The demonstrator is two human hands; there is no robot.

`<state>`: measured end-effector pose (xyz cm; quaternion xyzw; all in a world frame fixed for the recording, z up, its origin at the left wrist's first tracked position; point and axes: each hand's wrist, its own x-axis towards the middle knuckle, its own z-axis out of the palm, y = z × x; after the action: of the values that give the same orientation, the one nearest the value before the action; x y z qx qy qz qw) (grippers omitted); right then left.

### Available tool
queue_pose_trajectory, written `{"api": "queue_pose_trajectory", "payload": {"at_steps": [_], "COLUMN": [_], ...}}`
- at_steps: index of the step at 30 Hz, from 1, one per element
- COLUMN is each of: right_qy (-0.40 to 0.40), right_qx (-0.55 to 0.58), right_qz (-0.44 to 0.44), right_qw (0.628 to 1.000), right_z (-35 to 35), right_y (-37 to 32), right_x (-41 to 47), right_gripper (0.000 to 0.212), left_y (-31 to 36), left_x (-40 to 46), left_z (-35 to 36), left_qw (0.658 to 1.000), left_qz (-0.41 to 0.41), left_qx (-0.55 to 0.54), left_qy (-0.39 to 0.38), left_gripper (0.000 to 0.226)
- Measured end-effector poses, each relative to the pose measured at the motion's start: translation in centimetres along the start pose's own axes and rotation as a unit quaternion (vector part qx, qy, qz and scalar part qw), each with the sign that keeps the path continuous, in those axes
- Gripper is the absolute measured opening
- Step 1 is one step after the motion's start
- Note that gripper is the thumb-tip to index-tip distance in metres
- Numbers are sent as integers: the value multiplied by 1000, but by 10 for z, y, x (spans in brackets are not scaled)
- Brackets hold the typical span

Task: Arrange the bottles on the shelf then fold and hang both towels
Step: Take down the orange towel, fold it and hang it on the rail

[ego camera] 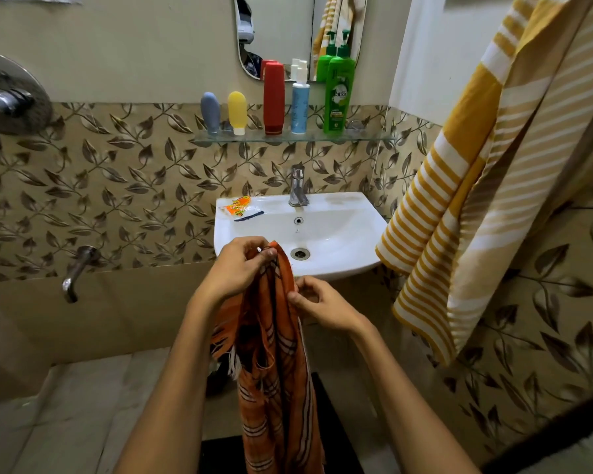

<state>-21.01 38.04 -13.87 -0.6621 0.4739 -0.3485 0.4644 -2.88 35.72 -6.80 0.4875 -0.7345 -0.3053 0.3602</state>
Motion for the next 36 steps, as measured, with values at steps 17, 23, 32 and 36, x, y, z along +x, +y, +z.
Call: {"api": "queue_pose_trajectory", "payload": {"at_steps": [17, 23, 32, 36], "right_qy": [36, 40, 25, 55], "right_qx": [-39, -41, 0, -8], "right_qz": [-17, -47, -25, 22], "right_qw": [998, 997, 999, 998], "right_z": [16, 12, 8, 11], "right_y": [-18, -32, -12, 5], "right_x": [12, 13, -2, -9], "right_gripper": [15, 14, 11, 16], "left_y": [2, -2, 6, 8], "left_x": [-5, -7, -9, -8], "left_z": [-6, -1, -3, -8], "left_qw": [981, 976, 996, 997], "left_qz": [-70, -89, -15, -16], "left_qx": [31, 118, 81, 71], "left_qy": [-177, -159, -23, 7], "left_gripper": [45, 13, 19, 19]}}
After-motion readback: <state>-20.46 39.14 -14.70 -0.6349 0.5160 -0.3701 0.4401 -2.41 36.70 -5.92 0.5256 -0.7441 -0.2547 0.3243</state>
